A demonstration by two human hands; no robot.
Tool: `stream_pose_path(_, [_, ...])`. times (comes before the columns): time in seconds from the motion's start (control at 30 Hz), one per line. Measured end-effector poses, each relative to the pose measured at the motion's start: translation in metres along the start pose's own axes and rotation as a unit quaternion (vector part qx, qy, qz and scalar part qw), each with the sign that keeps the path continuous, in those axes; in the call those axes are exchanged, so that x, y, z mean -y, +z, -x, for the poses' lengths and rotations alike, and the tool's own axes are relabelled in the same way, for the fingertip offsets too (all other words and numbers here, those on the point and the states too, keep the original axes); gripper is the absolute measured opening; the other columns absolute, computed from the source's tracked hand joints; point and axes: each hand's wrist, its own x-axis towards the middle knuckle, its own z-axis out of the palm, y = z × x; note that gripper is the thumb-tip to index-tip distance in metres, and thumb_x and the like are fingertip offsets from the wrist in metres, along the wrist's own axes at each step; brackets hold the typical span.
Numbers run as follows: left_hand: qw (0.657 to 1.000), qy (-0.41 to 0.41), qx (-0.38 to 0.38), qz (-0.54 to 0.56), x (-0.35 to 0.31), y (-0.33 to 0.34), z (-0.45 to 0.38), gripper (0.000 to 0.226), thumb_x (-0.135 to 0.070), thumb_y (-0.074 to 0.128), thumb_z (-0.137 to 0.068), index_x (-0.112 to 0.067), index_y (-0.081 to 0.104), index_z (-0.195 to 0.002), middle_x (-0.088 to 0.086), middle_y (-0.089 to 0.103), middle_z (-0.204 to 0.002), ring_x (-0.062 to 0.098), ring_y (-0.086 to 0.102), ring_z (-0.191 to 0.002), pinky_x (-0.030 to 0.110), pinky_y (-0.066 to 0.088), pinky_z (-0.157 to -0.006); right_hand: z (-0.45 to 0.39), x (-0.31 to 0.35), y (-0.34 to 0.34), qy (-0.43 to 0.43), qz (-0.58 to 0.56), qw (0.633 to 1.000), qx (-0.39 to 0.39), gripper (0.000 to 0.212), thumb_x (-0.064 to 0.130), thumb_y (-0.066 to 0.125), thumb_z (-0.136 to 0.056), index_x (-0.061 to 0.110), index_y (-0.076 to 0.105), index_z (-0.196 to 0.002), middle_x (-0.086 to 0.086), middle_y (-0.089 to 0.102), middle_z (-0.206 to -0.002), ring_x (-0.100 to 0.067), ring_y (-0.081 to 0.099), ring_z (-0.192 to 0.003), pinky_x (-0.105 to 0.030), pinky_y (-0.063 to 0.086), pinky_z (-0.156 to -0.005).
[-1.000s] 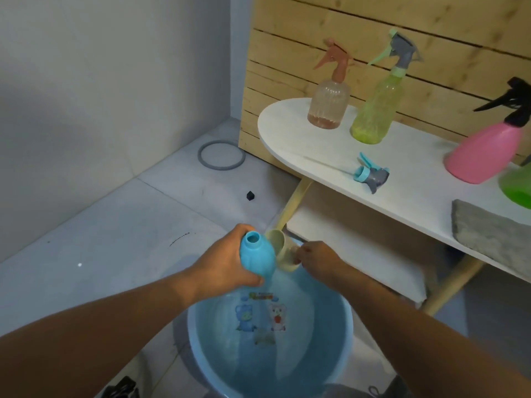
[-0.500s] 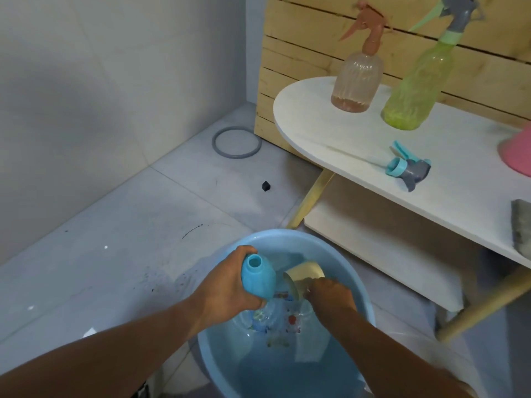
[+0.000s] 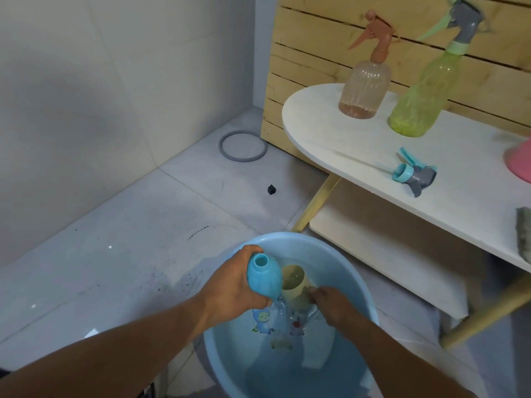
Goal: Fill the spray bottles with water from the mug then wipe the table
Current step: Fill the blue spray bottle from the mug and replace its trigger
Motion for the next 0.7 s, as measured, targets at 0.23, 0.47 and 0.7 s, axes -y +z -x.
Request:
stream_pose_path(0.23, [0.999,0.029,0.002,0.027,-0.019,-0.017,0.007,0.086,-0.029,0.097,-0.062,-0.046,0.043,-0.128,-0.019,0.057,-0.116,0.008,0.061,-0.105,0.015,0.051,-0.070,0.036,0.032,-0.019,0.027,-0.175,0.982,-0.064,0.021,0.033,0.061,-0.093,0.020,0.055,-0.078,-0.005,0.041,-0.074,-0.021,0.034,-0.070,-0.028,0.028,-0.057])
stream_pose_path(0.47, [0.996,0.080,0.024,0.034,-0.052,-0.046,0.019,0.081,-0.023,0.094,-0.065,-0.042,0.044,-0.126,-0.013,0.052,-0.120,0.010,0.061,-0.103,0.014,0.050,-0.059,0.090,0.095,-0.067,-0.064,-0.178,0.977,-0.099,0.025,0.041,0.071,-0.085,0.020,0.057,-0.084,-0.006,0.038,-0.077,-0.020,0.030,-0.066,-0.024,0.025,-0.049])
stream_pose_path(0.7, [0.991,0.126,0.037,-0.007,-0.096,-0.078,0.031,0.082,-0.035,0.094,-0.061,-0.046,0.041,-0.123,-0.014,0.053,-0.120,0.012,0.062,-0.107,0.030,0.062,-0.078,0.162,0.160,-0.120,-0.168,-0.151,0.963,-0.144,0.032,0.039,0.070,-0.088,0.021,0.048,-0.073,0.000,0.033,-0.065,-0.013,0.025,-0.054,-0.026,0.022,-0.049])
